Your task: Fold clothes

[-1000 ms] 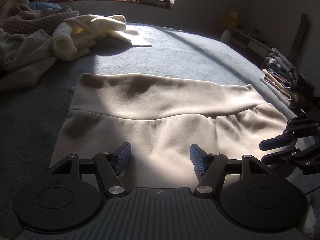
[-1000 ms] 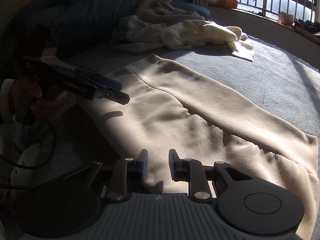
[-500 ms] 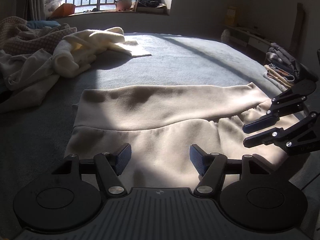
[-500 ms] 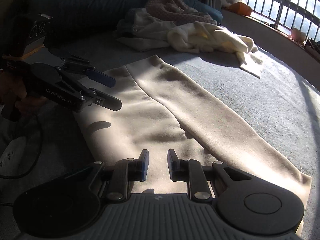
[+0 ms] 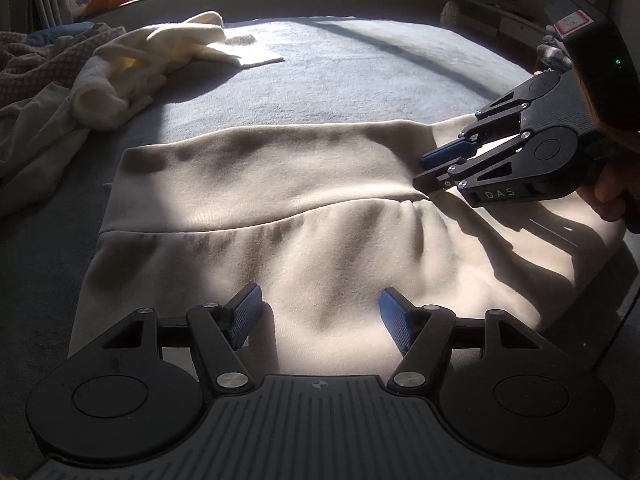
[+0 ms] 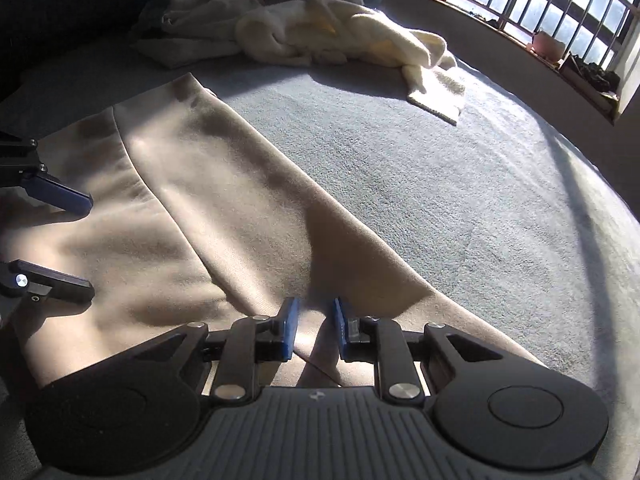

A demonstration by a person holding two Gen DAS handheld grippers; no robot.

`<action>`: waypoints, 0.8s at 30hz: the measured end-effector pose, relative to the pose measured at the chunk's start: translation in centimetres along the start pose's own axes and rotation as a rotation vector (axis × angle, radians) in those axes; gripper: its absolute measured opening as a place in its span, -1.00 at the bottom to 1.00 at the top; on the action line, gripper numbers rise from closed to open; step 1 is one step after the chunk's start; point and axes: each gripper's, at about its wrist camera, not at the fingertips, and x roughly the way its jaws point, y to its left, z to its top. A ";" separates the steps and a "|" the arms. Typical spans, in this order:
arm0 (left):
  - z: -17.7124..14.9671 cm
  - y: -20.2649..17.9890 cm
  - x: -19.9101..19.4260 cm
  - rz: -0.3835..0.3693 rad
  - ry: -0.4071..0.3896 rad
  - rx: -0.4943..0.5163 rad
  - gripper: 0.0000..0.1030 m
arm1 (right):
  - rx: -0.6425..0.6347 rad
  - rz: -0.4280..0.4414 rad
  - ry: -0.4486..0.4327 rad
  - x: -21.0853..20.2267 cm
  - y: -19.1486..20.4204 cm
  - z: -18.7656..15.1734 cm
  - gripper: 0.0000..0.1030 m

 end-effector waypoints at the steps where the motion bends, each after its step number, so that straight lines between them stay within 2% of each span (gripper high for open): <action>1: 0.1 -0.1 0.0 0.005 0.007 0.002 0.28 | 0.008 0.005 -0.002 0.3 -0.1 -0.1 -0.58; 4: 0.4 -0.4 0.2 0.018 0.028 0.006 0.29 | 0.071 0.018 0.007 -1.1 -0.8 1.5 -0.59; 6: 0.5 -0.6 0.2 0.028 0.041 0.009 0.31 | 0.146 0.044 -0.018 -1.4 -2.0 2.4 -0.59; 9: 0.8 -0.9 0.4 0.041 0.062 0.014 0.33 | 0.165 0.003 -0.002 0.3 -2.6 2.9 -0.60; 11: 0.9 -1.1 0.4 0.050 0.071 0.017 0.33 | 0.211 0.010 0.028 2.3 -3.0 2.3 -0.60; 13: 0.9 -1.1 0.4 0.055 0.074 0.017 0.33 | 0.255 0.006 0.021 2.5 -3.2 2.4 -0.59; 17: 1.1 -1.2 0.3 0.063 0.081 0.017 0.34 | 0.297 -0.010 0.011 0.9 -3.2 2.9 -0.58; 20: 1.2 -1.3 0.3 0.069 0.086 0.018 0.34 | 0.337 -0.001 -0.036 -1.8 -3.0 2.7 -0.57; 24: 1.3 -1.5 0.3 0.078 0.092 0.019 0.34 | 0.355 0.067 -0.020 -3.9 -1.7 1.4 -0.57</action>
